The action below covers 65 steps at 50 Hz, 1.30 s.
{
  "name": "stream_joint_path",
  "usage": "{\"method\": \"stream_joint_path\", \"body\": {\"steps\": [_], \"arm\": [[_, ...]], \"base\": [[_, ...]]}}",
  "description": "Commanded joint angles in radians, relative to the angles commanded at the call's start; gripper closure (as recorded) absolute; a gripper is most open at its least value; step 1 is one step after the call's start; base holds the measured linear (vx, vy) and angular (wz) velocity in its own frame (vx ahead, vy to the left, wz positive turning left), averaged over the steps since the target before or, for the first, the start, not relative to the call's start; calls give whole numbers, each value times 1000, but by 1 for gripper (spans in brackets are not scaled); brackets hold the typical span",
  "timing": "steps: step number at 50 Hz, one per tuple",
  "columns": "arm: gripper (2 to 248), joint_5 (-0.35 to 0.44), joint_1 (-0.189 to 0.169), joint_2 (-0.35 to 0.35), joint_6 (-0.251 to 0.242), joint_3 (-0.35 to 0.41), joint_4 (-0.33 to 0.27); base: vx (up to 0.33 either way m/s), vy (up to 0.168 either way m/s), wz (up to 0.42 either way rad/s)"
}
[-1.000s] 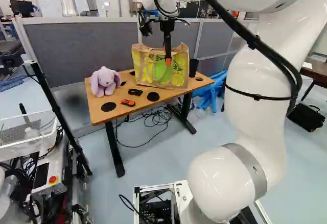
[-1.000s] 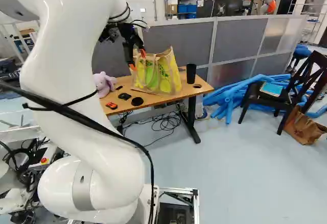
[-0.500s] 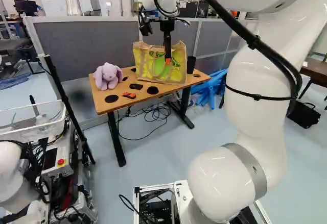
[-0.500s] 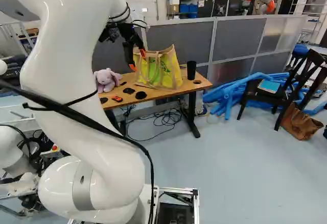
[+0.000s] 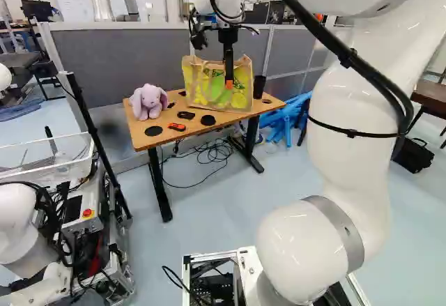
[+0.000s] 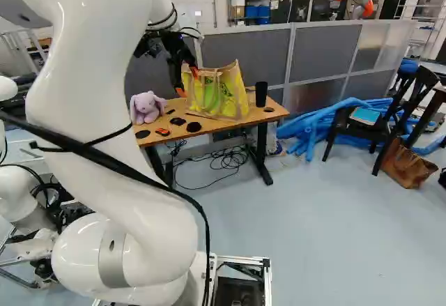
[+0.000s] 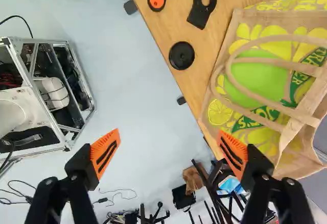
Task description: Pick up the bag on the ground and place it on the table
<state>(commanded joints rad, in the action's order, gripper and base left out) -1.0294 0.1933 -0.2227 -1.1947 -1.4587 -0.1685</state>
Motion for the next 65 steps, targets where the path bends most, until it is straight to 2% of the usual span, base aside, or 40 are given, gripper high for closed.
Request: {"method": "stream_joint_path", "body": {"steps": [33,65], "arm": [[3,93,-9,25,59,67,8],[3,300,-30,79,188,216,27]], "base": [[0,0,0],[0,0,0]]}}
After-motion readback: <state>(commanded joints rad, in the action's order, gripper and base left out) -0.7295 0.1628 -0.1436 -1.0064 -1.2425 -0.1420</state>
